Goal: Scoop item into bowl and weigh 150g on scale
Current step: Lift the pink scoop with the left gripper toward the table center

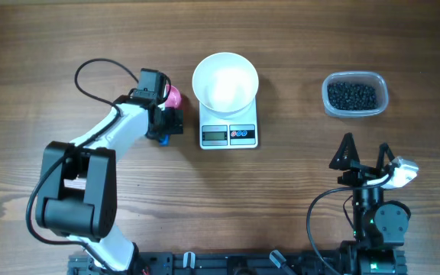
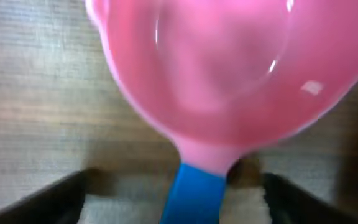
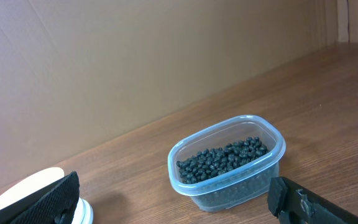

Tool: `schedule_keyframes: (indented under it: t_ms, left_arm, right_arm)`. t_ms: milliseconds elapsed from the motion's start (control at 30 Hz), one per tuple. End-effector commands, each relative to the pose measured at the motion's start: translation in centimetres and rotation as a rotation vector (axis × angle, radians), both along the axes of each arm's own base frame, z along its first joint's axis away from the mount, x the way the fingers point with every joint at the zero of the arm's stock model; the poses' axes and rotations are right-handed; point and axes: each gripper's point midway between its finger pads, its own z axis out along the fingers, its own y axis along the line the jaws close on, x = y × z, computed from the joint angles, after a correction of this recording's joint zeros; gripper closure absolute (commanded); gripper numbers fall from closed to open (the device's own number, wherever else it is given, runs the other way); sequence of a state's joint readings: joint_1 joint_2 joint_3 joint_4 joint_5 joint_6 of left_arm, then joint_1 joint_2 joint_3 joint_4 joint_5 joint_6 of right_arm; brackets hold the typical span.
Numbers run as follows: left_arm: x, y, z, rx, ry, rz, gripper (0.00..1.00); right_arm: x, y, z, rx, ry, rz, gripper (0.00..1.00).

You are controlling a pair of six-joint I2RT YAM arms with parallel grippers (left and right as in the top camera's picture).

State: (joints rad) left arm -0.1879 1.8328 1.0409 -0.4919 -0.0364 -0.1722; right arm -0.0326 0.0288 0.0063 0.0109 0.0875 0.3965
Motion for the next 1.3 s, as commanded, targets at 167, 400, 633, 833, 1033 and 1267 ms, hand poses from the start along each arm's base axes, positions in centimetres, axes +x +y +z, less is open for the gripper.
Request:
schedule_keyframes:
  t_ms: [167,400,633,833,1033,1267]
  left_arm:
    - [0.9,0.2,-0.5,0.013,-0.026,-0.028,0.34]
    - [2.5,-0.1,0.3,0.0,-0.096,-0.027,0.7]
    - [2.3,0.0,0.7,0.001,-0.094,-0.027,0.8]
    - [3.6,0.8,7.4,-0.125,-0.251,0.111,0.85]
    - [1.9,2.1,15.7,-0.373,-0.363,0.249,0.86]
    - [-2.0,-0.5,24.7,-0.86,-0.398,0.152,0.85]
  right_arm:
    - [-0.1,-0.2,0.2,0.006,-0.01,-0.01,0.0]
    - [0.0,-0.2,0.2,0.006,-0.009,-0.009,0.0]
    - [-0.1,-0.2,0.2,0.006,-0.01,-0.009,0.0]
    - [0.0,-0.2,0.2,0.006,-0.009,-0.009,0.0]
    - [-0.1,-0.2,0.2,0.006,-0.01,-0.01,0.0]
    - [-0.1,-0.2,0.2,0.006,-0.01,-0.01,0.0]
